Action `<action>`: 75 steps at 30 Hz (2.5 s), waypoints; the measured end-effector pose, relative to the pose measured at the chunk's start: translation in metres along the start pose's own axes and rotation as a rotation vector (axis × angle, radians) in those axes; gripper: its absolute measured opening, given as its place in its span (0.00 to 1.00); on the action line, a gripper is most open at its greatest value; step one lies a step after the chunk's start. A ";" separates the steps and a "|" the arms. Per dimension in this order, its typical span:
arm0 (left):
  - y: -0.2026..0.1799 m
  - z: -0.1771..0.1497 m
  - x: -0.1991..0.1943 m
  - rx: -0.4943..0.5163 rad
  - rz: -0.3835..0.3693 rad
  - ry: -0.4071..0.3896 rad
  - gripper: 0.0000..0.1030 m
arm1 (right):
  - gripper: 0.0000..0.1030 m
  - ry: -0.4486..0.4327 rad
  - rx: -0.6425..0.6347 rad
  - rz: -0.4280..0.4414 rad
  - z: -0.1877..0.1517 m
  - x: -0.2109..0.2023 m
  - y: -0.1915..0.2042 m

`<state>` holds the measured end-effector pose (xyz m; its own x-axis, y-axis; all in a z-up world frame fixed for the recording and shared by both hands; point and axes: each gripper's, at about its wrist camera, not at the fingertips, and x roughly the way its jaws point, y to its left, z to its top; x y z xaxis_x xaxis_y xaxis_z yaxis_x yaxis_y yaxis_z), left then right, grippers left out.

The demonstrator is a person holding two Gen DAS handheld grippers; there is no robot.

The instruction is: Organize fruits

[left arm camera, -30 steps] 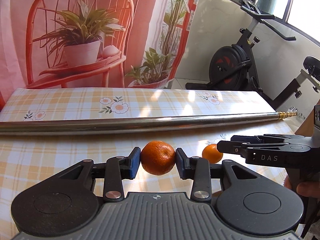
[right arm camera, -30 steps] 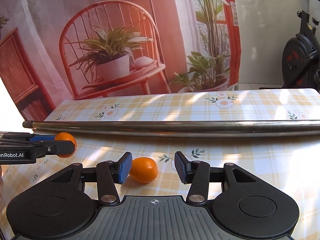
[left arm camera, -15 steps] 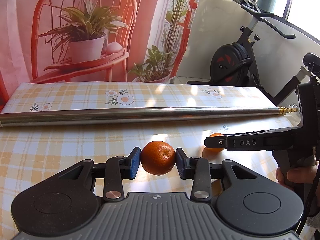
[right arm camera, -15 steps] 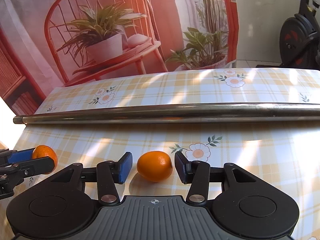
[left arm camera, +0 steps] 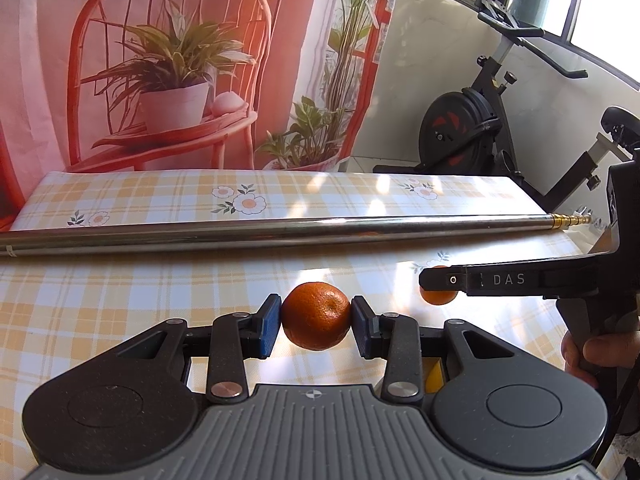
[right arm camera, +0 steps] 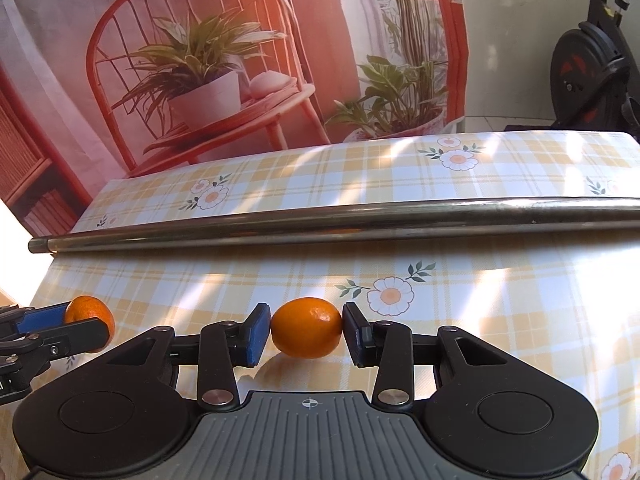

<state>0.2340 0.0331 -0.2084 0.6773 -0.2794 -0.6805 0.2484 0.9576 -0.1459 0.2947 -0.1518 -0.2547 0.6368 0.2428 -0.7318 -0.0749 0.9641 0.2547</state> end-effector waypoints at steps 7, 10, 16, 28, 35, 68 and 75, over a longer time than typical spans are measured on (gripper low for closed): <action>-0.014 -0.004 -0.014 0.032 -0.016 -0.016 0.39 | 0.22 -0.065 0.011 0.036 -0.007 -0.035 0.005; -0.019 -0.006 -0.018 0.047 -0.011 -0.016 0.39 | 0.22 -0.069 -0.014 0.025 -0.011 -0.045 0.008; -0.019 -0.010 -0.026 0.031 -0.018 -0.023 0.39 | 0.30 -0.058 0.023 0.005 -0.015 -0.042 -0.004; -0.009 -0.017 -0.017 -0.004 -0.038 -0.015 0.39 | 0.36 0.044 -0.001 0.049 -0.020 -0.016 0.002; 0.000 -0.022 -0.014 -0.045 -0.049 -0.008 0.39 | 0.36 0.107 0.009 0.018 -0.018 -0.009 0.010; -0.027 -0.035 -0.052 -0.029 -0.074 -0.021 0.39 | 0.15 0.006 0.150 0.052 -0.040 -0.056 -0.016; -0.016 -0.035 -0.046 -0.078 -0.062 -0.032 0.39 | 0.26 -0.063 0.099 0.031 -0.030 -0.049 -0.022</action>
<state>0.1751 0.0333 -0.2001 0.6843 -0.3393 -0.6454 0.2371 0.9406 -0.2430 0.2422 -0.1815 -0.2436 0.6825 0.2620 -0.6823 -0.0209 0.9401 0.3402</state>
